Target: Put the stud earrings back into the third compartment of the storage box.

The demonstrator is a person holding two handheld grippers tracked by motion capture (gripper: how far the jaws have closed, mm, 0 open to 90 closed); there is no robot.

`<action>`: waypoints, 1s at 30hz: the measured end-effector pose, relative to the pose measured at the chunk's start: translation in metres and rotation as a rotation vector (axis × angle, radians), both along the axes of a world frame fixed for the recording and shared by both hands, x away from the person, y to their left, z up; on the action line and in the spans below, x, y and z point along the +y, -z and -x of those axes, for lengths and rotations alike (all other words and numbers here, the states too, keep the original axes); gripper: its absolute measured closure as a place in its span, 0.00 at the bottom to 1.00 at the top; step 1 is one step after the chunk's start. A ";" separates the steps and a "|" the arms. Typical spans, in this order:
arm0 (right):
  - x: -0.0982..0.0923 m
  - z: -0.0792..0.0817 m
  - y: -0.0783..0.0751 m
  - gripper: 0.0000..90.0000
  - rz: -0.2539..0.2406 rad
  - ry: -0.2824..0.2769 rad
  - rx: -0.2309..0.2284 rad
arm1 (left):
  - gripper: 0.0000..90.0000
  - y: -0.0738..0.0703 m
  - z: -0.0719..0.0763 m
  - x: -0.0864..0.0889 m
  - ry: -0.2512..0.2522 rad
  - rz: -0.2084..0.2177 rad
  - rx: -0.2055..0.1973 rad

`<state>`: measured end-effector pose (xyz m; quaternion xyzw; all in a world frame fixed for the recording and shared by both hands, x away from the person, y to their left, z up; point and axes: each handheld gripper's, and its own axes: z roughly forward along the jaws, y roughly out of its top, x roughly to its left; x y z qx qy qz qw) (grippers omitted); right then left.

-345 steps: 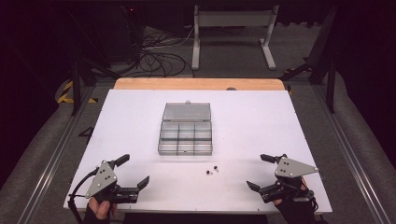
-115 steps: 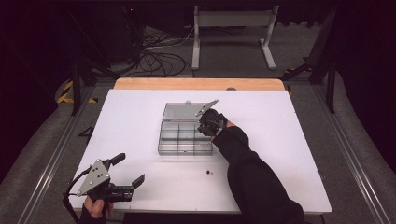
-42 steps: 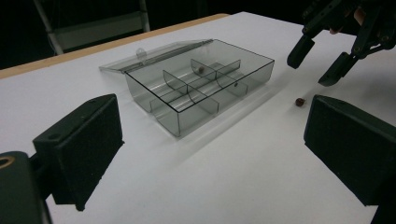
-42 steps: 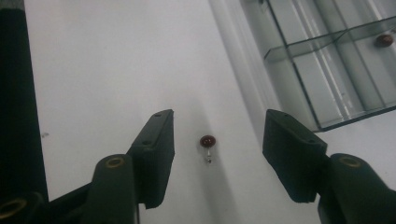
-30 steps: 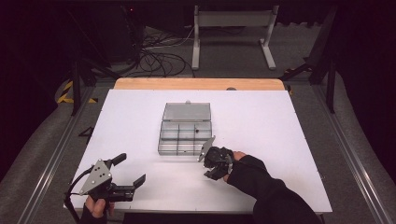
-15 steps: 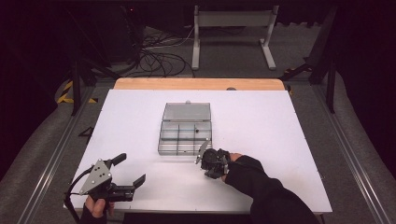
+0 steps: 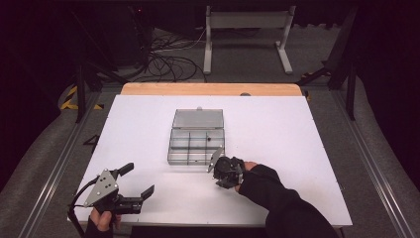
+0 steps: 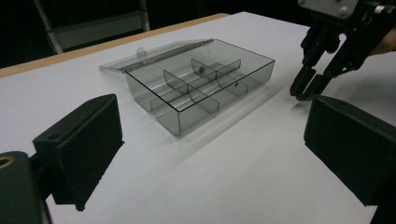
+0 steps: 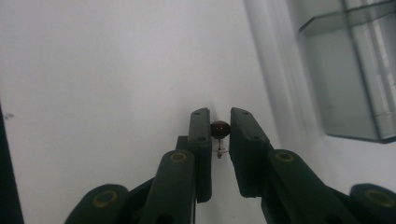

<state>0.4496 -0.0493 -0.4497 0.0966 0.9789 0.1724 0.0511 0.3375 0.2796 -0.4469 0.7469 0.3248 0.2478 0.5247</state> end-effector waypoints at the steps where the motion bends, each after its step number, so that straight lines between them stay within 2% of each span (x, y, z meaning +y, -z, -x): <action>1: -0.001 -0.001 -0.003 0.88 -0.011 -0.001 -0.005 | 0.06 0.000 0.000 0.000 0.000 -0.001 0.000; 7: -0.003 -0.004 -0.023 0.88 -0.068 0.021 -0.030 | 0.06 0.000 0.000 0.000 -0.001 0.000 -0.002; 16: -0.005 -0.009 -0.037 0.88 -0.123 0.033 -0.070 | 0.06 0.000 0.000 0.000 -0.001 0.000 -0.002; 21: -0.006 -0.014 -0.047 0.88 -0.155 0.067 -0.094 | 0.06 0.000 0.000 0.000 0.000 -0.002 -0.002; 23: -0.007 -0.017 -0.051 0.88 -0.166 0.072 -0.099 | 0.06 0.000 0.000 0.000 0.000 -0.001 -0.001; 26: -0.009 -0.025 -0.057 0.88 -0.212 0.088 -0.091 | 0.06 0.000 0.000 0.000 0.000 -0.001 0.000; 30: -0.009 -0.029 -0.060 0.88 -0.234 0.105 -0.097 | 0.06 0.000 0.000 0.001 0.000 -0.001 0.001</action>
